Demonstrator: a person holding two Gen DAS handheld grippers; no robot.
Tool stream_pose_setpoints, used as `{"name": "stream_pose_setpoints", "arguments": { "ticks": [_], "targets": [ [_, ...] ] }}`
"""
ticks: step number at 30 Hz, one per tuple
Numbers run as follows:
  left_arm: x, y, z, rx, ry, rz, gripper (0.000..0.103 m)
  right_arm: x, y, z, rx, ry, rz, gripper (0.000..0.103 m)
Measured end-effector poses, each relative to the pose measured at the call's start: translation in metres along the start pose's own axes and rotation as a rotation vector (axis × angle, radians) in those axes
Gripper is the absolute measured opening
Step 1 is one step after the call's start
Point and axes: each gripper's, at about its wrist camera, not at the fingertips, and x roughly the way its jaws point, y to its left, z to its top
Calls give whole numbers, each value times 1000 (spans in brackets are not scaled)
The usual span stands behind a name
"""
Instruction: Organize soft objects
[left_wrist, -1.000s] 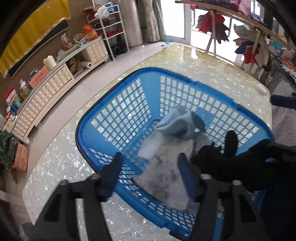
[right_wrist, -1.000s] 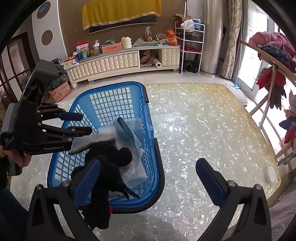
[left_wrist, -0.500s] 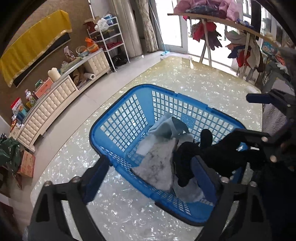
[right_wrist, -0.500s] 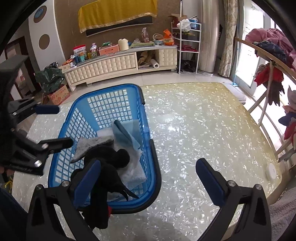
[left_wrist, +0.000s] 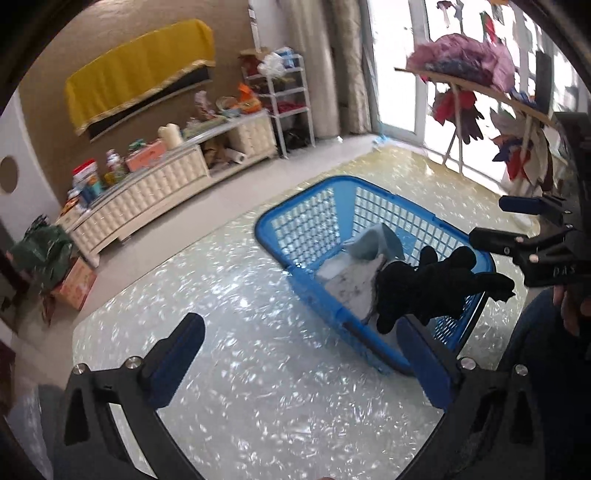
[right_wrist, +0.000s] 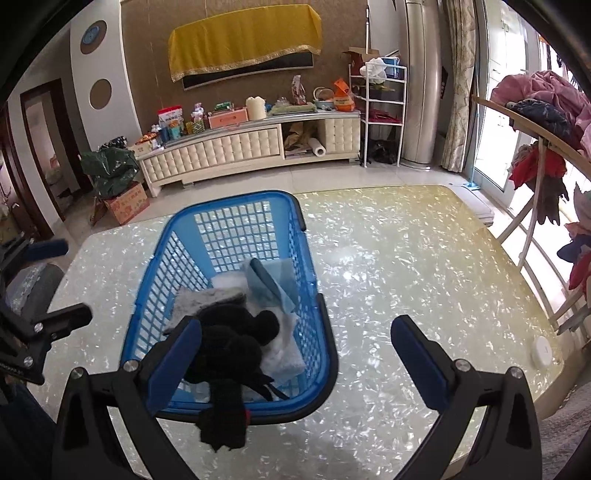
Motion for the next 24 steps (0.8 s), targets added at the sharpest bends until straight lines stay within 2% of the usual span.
{"name": "stream_pose_setpoints", "arguments": {
  "ticks": [4, 9, 11, 15, 20, 24],
  "targets": [
    [-14, 13, -28, -106, -53, 49, 103, -7, 6, 1, -5, -34, 12, 103],
    [-31, 25, -57, -255, -78, 34, 103, -24, 25, 2, -27, -82, 48, 103],
    [-41, 24, -58, -270, -90, 66, 103, -30, 36, 2, -59, -102, 54, 103],
    [-72, 20, -59, -256, -174, 156, 103, -40, 64, -4, -109, -145, 90, 103],
    [-99, 28, -67, -310, -240, 170, 103, -49, 90, -12, -168, -204, 127, 103],
    [-100, 32, -74, -329, -245, 183, 103, -55, 95, -15, -170, -251, 164, 103]
  ]
}}
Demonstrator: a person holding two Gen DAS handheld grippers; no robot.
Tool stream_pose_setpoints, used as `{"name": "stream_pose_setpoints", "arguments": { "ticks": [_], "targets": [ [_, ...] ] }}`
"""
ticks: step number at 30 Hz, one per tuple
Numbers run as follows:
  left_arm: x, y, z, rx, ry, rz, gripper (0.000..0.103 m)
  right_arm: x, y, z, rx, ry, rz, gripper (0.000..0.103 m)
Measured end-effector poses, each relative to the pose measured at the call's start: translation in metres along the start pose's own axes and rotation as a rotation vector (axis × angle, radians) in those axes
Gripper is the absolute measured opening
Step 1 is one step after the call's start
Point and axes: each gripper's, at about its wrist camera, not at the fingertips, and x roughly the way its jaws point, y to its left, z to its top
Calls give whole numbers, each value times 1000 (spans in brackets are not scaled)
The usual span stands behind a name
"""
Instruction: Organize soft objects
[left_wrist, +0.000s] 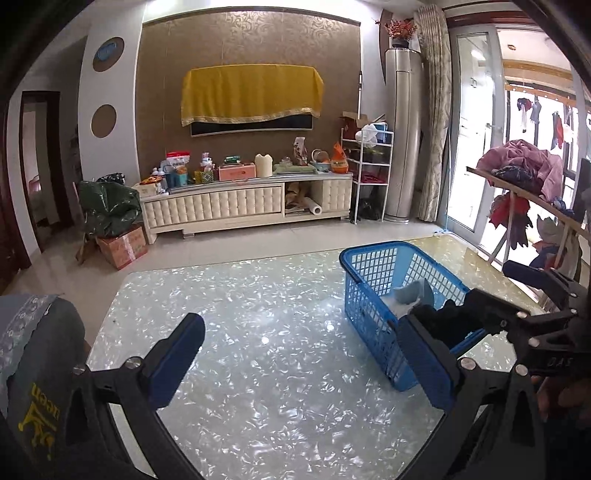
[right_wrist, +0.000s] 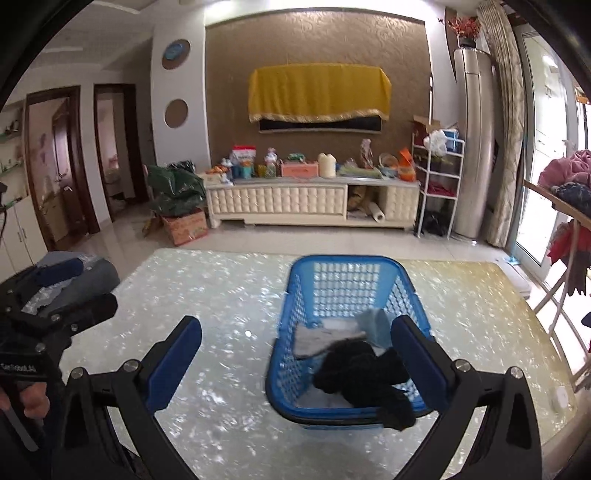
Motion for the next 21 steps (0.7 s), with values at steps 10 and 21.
{"name": "stream_pose_setpoints", "arguments": {
  "ticks": [10, 21],
  "targets": [
    [0, 6, -3, -38, -14, 35, 103, 2, 1, -3, 36, -35, 24, 103],
    [1, 7, -2, -49, -13, 16, 103, 0, 5, -6, 42, -25, 34, 103]
  ]
}}
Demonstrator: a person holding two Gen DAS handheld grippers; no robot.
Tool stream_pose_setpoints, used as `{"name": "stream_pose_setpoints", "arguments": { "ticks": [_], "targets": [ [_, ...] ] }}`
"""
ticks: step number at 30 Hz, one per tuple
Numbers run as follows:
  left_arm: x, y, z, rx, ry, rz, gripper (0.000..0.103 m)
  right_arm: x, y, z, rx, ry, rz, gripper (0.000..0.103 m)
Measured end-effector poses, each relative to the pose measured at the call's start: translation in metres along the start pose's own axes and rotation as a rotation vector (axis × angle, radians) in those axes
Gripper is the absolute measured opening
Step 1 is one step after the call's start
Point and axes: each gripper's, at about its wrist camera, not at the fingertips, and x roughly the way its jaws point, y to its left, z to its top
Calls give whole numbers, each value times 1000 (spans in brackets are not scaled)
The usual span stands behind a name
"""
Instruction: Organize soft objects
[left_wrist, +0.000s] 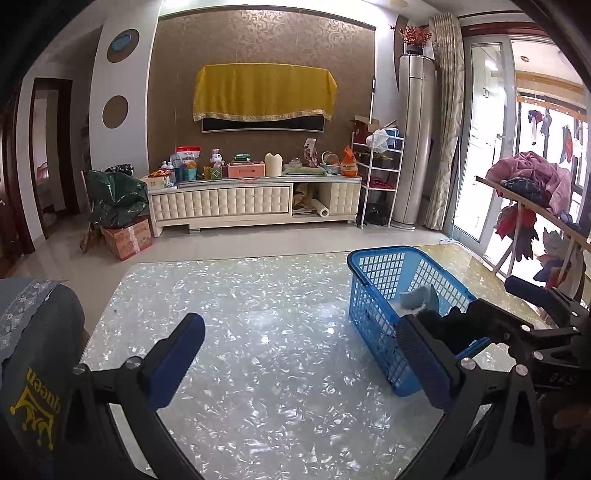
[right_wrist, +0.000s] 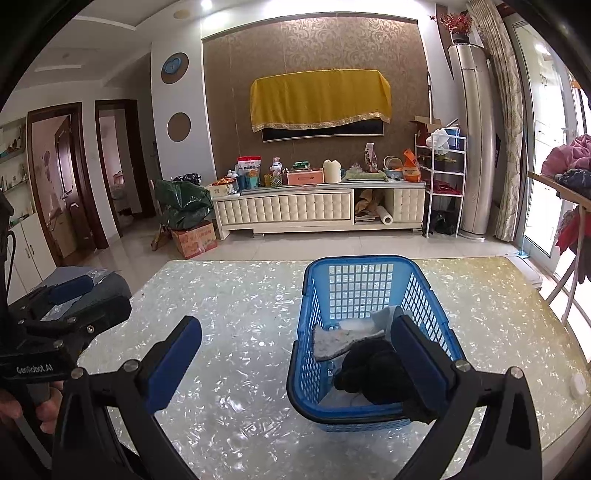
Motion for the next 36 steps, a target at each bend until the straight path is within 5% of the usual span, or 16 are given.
{"name": "stream_pose_setpoints", "arguments": {
  "ticks": [36],
  "targets": [
    [-1, 1, -2, -22, -3, -19, 103, 0, -1, 0, 2, 4, -1, 103]
  ]
}}
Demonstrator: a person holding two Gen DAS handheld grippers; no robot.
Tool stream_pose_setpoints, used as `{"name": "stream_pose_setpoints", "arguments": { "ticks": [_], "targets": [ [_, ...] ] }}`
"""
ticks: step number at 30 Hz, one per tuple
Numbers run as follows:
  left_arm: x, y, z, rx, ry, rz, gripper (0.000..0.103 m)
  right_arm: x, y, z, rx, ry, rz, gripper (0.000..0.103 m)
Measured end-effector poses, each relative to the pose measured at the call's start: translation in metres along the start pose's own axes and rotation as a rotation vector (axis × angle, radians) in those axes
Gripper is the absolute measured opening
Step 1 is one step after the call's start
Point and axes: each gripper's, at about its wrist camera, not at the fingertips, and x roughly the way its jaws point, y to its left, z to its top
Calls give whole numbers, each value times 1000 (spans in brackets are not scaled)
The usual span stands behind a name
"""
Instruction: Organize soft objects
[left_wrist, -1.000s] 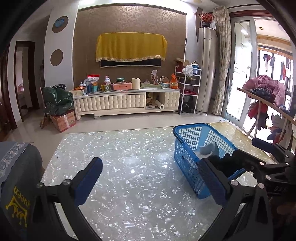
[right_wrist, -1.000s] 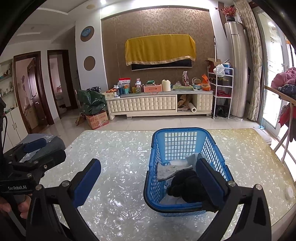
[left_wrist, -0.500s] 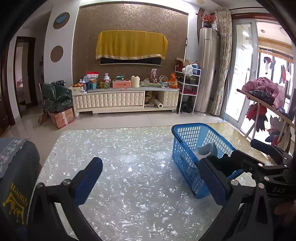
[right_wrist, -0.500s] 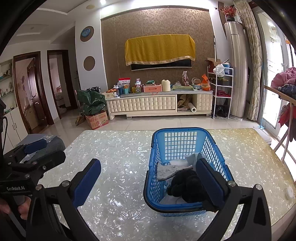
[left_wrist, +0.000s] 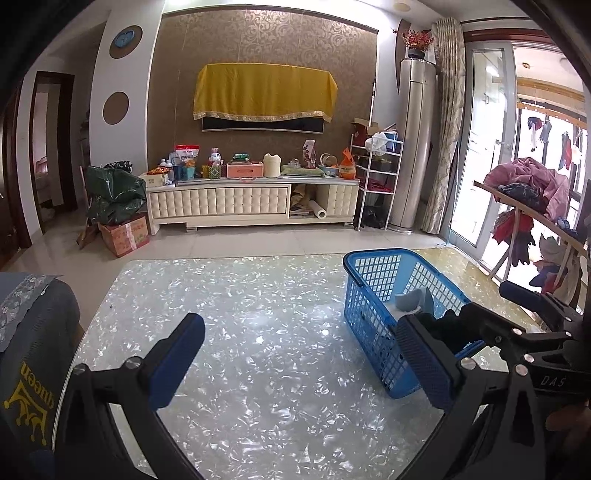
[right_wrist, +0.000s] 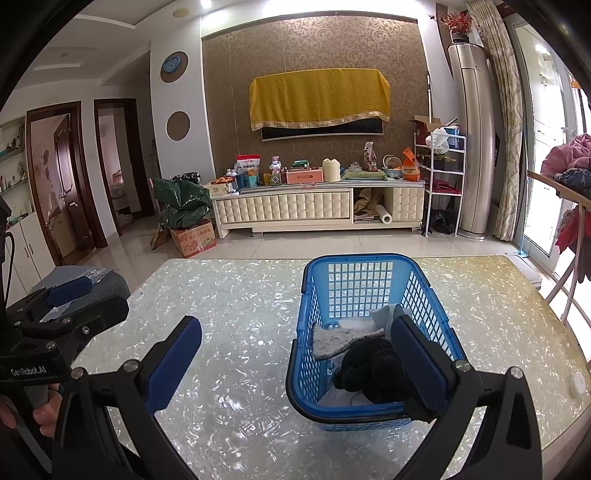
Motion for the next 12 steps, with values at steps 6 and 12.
{"name": "stream_pose_setpoints", "arguments": {
  "ticks": [6, 12],
  "targets": [
    [0, 0, 0, 1, 1, 2, 103, 0, 0, 0, -1, 0, 0, 103],
    [-3, 0, -1, -6, -6, 9, 103, 0, 0, 0, -1, 0, 0, 103]
  ]
}}
